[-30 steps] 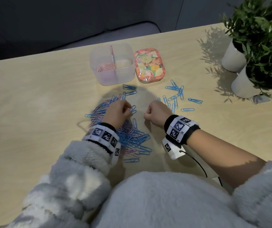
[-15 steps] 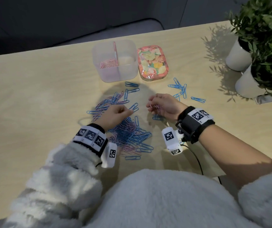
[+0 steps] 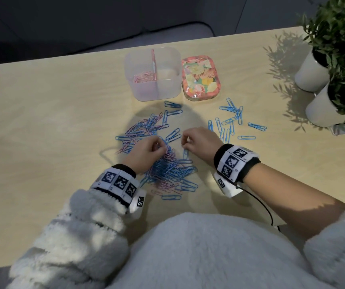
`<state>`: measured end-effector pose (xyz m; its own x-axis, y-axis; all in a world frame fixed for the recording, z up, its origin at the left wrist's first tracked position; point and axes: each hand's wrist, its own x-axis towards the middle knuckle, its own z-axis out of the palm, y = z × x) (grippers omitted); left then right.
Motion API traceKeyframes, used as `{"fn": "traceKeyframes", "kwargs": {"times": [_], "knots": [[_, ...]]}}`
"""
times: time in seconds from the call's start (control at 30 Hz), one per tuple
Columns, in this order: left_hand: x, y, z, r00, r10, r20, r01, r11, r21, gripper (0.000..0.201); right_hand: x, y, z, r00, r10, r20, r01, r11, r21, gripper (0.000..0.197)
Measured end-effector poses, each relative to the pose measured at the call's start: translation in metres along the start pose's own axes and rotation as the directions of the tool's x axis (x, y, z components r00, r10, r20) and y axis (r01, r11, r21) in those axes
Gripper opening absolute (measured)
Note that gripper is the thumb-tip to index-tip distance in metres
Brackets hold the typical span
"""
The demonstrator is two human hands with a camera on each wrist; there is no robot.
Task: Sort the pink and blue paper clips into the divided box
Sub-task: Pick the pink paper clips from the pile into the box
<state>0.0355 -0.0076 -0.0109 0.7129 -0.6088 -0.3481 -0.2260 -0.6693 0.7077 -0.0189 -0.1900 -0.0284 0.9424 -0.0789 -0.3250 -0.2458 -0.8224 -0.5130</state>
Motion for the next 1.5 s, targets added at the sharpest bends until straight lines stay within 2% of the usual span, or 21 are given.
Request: {"fn": "traceKeyframes", "kwargs": {"times": [0.13, 0.2, 0.27, 0.33, 0.43, 0.5, 0.57, 0.67, 0.8, 0.87, 0.93, 0.97, 1.03, 1.1, 1.17, 1.23, 1.3, 1.33, 1.4, 1.43, 1.5], "knots": [[0.005, -0.007, -0.018, 0.992, -0.115, -0.049, 0.095, 0.948, -0.305, 0.017, -0.007, 0.015, -0.017, 0.998, 0.061, -0.025, -0.061, 0.998, -0.027, 0.009], [0.007, -0.009, -0.026, 0.987, -0.156, -0.046, 0.119, 0.883, -0.454, 0.019, -0.003, 0.012, -0.028, 0.996, 0.074, -0.055, -0.071, 0.996, 0.057, 0.013], [0.009, -0.007, -0.032, 0.984, -0.175, -0.030, 0.125, 0.801, -0.585, 0.017, 0.010, 0.000, -0.045, 0.994, 0.096, -0.048, -0.083, 0.971, 0.225, 0.016], [0.012, -0.007, -0.037, 0.982, -0.188, -0.026, 0.120, 0.724, -0.679, 0.010, 0.028, -0.022, -0.065, 0.992, 0.118, 0.045, -0.125, 0.873, 0.472, 0.015], [0.016, -0.008, -0.045, 0.977, -0.209, -0.047, 0.110, 0.677, -0.728, 0.017, 0.066, -0.062, -0.090, 0.985, 0.114, 0.127, -0.170, 0.571, 0.803, 0.022], [0.019, -0.006, -0.052, 0.973, -0.217, -0.080, 0.097, 0.695, -0.712, 0.018, 0.091, -0.087, -0.102, 0.983, 0.110, 0.145, -0.178, 0.415, 0.892, 0.029], [0.026, -0.004, -0.063, 0.966, -0.214, -0.143, 0.066, 0.741, -0.668, 0.018, 0.113, -0.104, -0.111, 0.978, 0.127, 0.164, -0.197, 0.325, 0.925, 0.031], [0.040, 0.003, -0.082, 0.955, -0.178, -0.236, 0.016, 0.829, -0.559, 0.018, 0.136, -0.116, -0.115, 0.966, 0.158, 0.203, -0.247, 0.341, 0.907, 0.026], [0.066, 0.016, -0.107, 0.938, -0.105, -0.329, -0.038, 0.915, -0.401, 0.018, 0.146, -0.119, -0.118, 0.956, 0.217, 0.197, -0.276, 0.439, 0.855, 0.024], [0.083, 0.023, -0.114, 0.927, -0.077, -0.366, -0.042, 0.950, -0.308, 0.021, 0.140, -0.115, -0.120, 0.964, 0.201, 0.172, -0.239, 0.388, 0.890, 0.024], [0.101, 0.031, -0.118, 0.915, -0.030, -0.402, -0.038, 0.986, -0.162, 0.025, 0.130, -0.110, -0.120, 0.977, 0.180, 0.118, -0.171, 0.315, 0.934, 0.020], [0.108, 0.034, -0.118, 0.906, -0.006, -0.423, -0.027, 0.997, -0.072, 0.027, 0.122, -0.108, -0.121, 0.981, 0.180, 0.074, -0.128, 0.310, 0.942, 0.018], [0.120, 0.040, -0.118, 0.890, 0.028, -0.455, 0.016, 0.996, 0.091, 0.028, 0.103, -0.102, -0.119, 0.980, 0.193, -0.040, -0.031, 0.351, 0.936, 0.015], [0.129, 0.041, -0.114, 0.910, 0.046, -0.412, 0.050, 0.975, 0.218, 0.029, 0.082, -0.092, -0.114, 0.978, 0.175, -0.113, 0.026, 0.433, 0.901, 0.015], [0.133, 0.038, -0.109, 0.955, 0.050, -0.293, 0.054, 0.940, 0.338, 0.034, 0.064, -0.074, -0.101, 0.992, 0.105, -0.067, -0.003, 0.554, 0.833, 0.015], [0.131, 0.034, -0.105, 0.971, 0.082, -0.225, 0.017, 0.914, 0.405, 0.036, 0.053, -0.056, -0.083, 0.999, 0.040, 0.037, -0.055, 0.733, 0.678, 0.016], [0.123, 0.031, -0.101, 0.946, 0.177, -0.270, -0.051, 0.907, 0.418, 0.034, 0.049, -0.041, -0.060, 0.996, -0.007, 0.086, -0.033, 0.888, 0.458, 0.018], [0.116, 0.028, -0.098, 0.912, 0.243, -0.329, -0.089, 0.903, 0.421, 0.031, 0.047, -0.037, -0.050, 0.995, -0.030, 0.093, -0.004, 0.937, 0.349, 0.018], [0.096, 0.021, -0.084, 0.821, 0.347, -0.453, -0.140, 0.892, 0.430, 0.024, 0.042, -0.032, -0.031, 0.990, -0.070, 0.122, 0.048, 0.984, 0.173, 0.016], [0.085, 0.018, -0.075, 0.804, 0.365, -0.469, -0.150, 0.888, 0.434, 0.020, 0.041, -0.030, -0.025, 0.987, -0.085, 0.139, 0.069, 0.991, 0.113, 0.016], [0.068, 0.008, -0.055, 0.856, 0.344, -0.385, -0.141, 0.874, 0.465, 0.016, 0.038, -0.027, -0.018, 0.985, -0.092, 0.148, 0.088, 0.996, 0.033, 0.015]]}}
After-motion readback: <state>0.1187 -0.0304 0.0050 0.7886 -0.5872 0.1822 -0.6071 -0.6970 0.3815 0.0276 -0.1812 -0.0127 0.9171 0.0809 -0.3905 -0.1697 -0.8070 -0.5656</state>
